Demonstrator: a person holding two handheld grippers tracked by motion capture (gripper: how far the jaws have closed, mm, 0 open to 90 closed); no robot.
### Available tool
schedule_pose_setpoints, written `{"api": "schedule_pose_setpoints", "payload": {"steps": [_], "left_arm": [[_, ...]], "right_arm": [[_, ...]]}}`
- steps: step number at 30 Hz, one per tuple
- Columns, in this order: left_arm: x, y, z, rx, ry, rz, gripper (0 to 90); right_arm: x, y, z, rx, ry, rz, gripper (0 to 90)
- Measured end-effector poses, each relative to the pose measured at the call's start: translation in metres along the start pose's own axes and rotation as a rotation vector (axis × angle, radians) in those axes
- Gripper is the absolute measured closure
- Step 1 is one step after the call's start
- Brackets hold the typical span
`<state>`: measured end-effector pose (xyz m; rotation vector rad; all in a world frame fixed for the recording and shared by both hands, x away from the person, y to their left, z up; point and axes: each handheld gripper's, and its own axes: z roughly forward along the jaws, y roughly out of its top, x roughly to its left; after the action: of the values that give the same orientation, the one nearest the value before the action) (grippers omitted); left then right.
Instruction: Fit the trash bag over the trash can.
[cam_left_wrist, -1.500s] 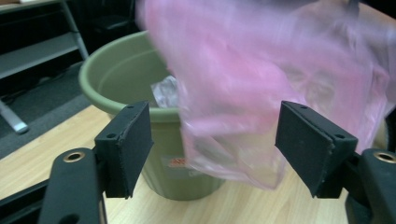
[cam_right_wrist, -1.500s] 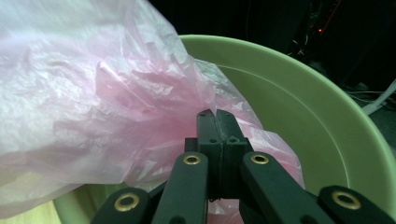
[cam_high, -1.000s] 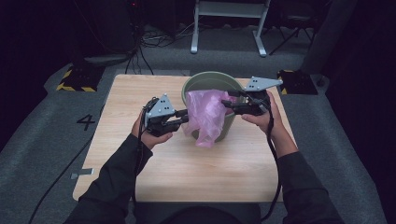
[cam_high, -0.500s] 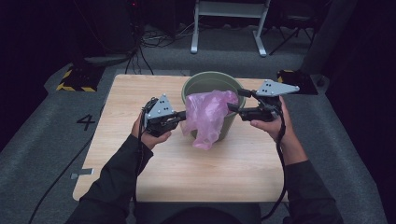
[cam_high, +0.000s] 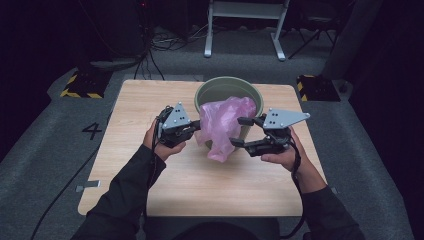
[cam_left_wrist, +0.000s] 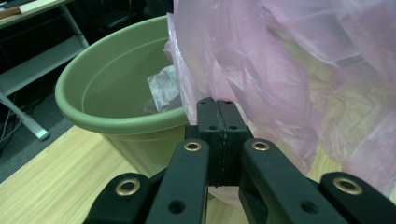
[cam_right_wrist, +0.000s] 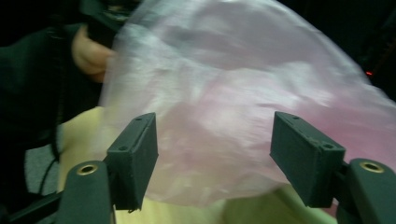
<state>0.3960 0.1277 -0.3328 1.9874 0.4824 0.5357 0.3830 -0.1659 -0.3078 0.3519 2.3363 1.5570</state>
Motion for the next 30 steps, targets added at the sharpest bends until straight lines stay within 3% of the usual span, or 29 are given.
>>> {"api": "schedule_pose_setpoints", "payload": {"steps": [2,7,9,12,14,16,20,28,29,30], "left_arm": [[0.000,0.000,0.001,0.004,-0.001,0.000,90.0],[-0.001,-0.001,0.002,0.002,-0.002,0.003,90.0],[0.000,-0.001,0.002,0.002,-0.001,0.001,90.0],[0.002,-0.002,0.001,-0.001,-0.002,-0.005,90.0],[0.005,-0.004,-0.001,-0.003,-0.001,-0.013,90.0],[0.007,-0.006,-0.003,-0.008,0.004,-0.022,90.0],[0.013,-0.010,-0.008,-0.008,0.009,-0.034,90.0],[0.027,-0.017,-0.011,0.020,0.040,-0.057,89.9],[0.027,-0.017,-0.011,0.020,0.040,-0.057,88.2],[0.027,-0.017,-0.012,0.023,0.051,-0.063,75.9]], "right_arm": [[0.005,0.000,0.003,-0.001,0.033,-0.009,29.5],[0.012,-0.002,0.012,0.025,0.048,-0.028,27.3],[0.013,-0.004,0.018,0.051,-0.006,-0.053,43.0],[0.010,-0.007,0.020,0.079,-0.026,-0.058,74.3],[0.007,-0.008,0.017,0.072,-0.050,-0.050,85.1],[0.003,-0.010,0.011,0.055,-0.068,-0.031,89.9],[-0.003,-0.011,0.003,0.044,-0.096,-0.014,90.0],[-0.024,-0.024,-0.021,0.028,-0.160,0.076,90.0],[-0.024,-0.024,-0.021,0.028,-0.160,0.076,90.0],[-0.027,-0.026,-0.023,0.020,-0.160,0.097,90.0]]}}
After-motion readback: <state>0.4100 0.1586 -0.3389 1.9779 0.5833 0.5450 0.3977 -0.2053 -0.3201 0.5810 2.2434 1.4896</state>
